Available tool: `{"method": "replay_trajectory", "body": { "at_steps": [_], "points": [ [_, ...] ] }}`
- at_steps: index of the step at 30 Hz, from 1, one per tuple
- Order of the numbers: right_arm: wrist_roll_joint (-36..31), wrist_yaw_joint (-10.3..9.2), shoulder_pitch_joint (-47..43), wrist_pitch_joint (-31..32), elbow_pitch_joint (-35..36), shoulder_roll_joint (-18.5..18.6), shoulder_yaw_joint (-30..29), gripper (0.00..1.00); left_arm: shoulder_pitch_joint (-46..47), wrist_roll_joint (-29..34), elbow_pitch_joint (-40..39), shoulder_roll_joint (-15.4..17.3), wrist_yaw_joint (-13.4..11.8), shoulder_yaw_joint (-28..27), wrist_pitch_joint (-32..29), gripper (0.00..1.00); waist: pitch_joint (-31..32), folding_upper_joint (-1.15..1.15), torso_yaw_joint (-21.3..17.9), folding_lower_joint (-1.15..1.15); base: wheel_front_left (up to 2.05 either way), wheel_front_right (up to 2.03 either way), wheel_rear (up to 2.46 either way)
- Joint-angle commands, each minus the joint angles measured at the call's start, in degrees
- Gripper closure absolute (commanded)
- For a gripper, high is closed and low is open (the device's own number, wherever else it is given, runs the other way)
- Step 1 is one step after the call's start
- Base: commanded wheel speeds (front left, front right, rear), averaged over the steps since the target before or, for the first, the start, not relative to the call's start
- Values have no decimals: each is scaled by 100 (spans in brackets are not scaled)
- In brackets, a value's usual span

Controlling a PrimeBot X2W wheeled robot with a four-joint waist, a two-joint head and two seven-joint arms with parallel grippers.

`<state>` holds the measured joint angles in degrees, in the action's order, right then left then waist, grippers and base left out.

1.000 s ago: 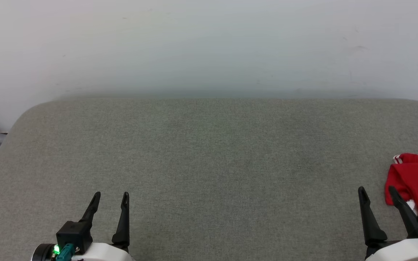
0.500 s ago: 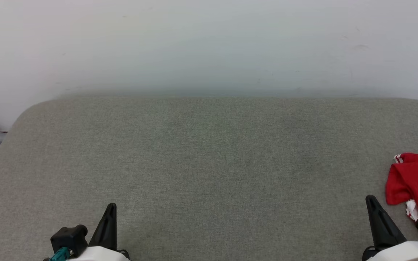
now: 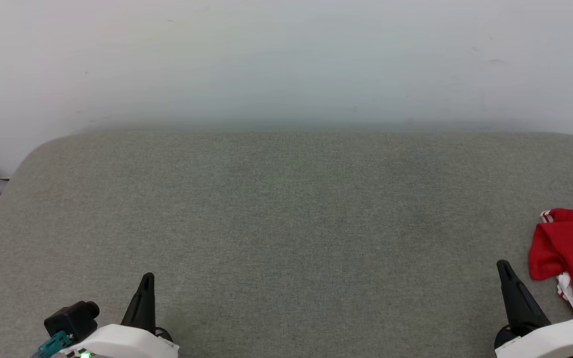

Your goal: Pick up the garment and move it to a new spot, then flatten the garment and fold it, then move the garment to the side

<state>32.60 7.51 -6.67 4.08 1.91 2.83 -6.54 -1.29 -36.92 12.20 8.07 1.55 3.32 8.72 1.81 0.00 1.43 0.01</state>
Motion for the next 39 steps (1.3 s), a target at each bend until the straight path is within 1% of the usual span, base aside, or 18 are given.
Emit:
{"method": "replay_trajectory", "body": {
  "at_steps": [1,10,11,24,26,35,36,39],
  "points": [
    [177,-1,186,6,34,7,-4,100,174,-158,-68,-8,48,-52,-36,100,-2,0,-1,0,0,0,0],
    [954,-1,340,38,-182,7,-3,100,261,-880,-38,-73,120,-178,-234,100,-19,0,-14,0,0,0,0],
    [1196,-1,393,48,-251,8,-3,100,286,-1106,-27,-95,146,-217,-296,100,-25,0,-18,0,0,0,0],
    [2164,-1,581,87,-520,8,-2,100,391,-2002,13,-186,240,-375,-548,100,-50,0,-36,-1,0,0,0],
    [2570,-1,662,104,-636,8,-2,100,439,-2380,31,-220,279,-446,-652,100,-62,0,-45,-1,0,0,0],
    [3139,-1,776,133,-796,8,-1,100,496,-2904,56,-266,334,-535,-806,100,-80,0,-57,-1,0,0,0],
    [3315,-2,814,137,-849,8,-2,100,518,-3071,64,-283,358,-566,-851,100,-86,0,-61,-1,0,0,0],
    [3492,-2,859,144,-893,8,-1,100,535,-3231,73,-298,372,-596,-895,100,-91,0,-66,-1,0,0,0]
  ]
}}
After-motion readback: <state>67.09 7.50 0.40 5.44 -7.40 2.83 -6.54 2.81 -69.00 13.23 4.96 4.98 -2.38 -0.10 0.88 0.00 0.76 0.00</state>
